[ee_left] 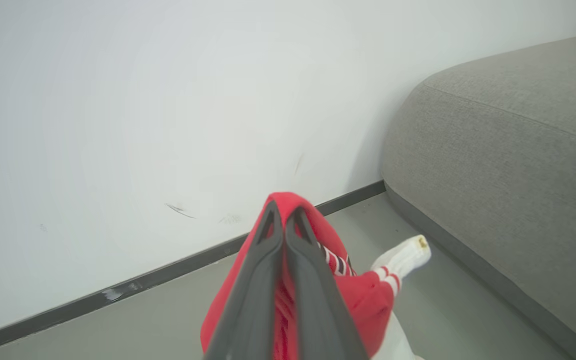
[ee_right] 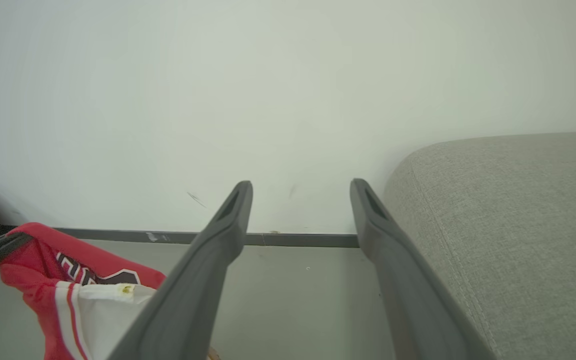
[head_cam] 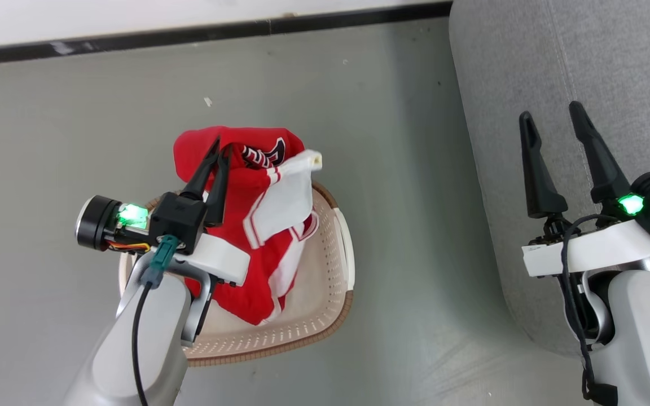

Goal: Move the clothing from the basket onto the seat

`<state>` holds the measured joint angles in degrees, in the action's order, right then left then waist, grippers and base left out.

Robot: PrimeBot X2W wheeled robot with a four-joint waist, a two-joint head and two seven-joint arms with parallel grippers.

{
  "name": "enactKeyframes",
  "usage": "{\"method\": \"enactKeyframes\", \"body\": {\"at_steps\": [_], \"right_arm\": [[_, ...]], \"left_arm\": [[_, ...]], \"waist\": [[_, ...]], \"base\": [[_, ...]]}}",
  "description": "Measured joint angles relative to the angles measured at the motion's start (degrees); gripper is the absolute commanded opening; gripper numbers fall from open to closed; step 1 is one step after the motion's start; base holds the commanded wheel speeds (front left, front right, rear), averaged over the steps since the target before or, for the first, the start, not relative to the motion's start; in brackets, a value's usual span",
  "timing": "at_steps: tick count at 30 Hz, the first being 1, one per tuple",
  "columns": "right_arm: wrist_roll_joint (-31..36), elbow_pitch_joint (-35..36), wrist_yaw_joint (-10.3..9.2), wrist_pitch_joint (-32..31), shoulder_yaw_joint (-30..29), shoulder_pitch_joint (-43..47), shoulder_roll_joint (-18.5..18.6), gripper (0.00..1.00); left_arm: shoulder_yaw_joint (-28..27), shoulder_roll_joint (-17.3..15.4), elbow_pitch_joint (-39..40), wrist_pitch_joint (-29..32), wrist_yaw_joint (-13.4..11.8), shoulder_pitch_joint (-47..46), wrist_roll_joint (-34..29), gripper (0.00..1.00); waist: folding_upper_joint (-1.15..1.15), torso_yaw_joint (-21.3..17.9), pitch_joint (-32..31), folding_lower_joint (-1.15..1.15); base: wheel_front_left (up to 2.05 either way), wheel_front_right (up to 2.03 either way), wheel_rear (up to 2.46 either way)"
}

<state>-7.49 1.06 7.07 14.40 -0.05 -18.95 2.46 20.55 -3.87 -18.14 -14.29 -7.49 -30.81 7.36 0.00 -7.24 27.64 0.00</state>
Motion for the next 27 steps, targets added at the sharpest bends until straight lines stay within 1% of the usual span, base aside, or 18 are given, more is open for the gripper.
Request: {"method": "enactKeyframes", "body": {"at_steps": [9, 17, 22, 27], "right_arm": [[0.5, -0.9, 0.0, 0.0, 1.5, 0.5, 0.0, 1.0], [1.1, -2.6, 0.0, 0.0, 3.0, 4.0, 0.1, 1.0], [1.6, -3.8, 0.0, 0.0, 5.0, 6.6, 0.1, 1.0], [2.3, -5.0, 0.0, 0.0, 7.5, 8.6, 0.1, 1.0]], "left_arm": [[-2.7, -0.9, 6.1, 0.0, -1.0, 5.8, 1.0, 0.0], [-3.9, -3.1, 10.0, 0.0, -0.9, 9.5, 1.2, 0.0], [-3.6, -5.5, 11.5, 0.0, 0.3, 10.9, 0.6, 0.0], [-2.8, -6.4, 13.1, 0.0, 1.6, 11.6, 0.1, 0.0]], "waist": [[0.0, 2.1, -5.4, 0.0], [0.0, 3.5, -10.7, 0.0], [0.0, 4.2, -14.0, 0.0], [0.0, 4.7, -17.2, 0.0]], "base": [[0.0, 0.0, 0.0], [0.0, 0.0, 0.0], [0.0, 0.0, 0.0], [0.0, 0.0, 0.0]]}}
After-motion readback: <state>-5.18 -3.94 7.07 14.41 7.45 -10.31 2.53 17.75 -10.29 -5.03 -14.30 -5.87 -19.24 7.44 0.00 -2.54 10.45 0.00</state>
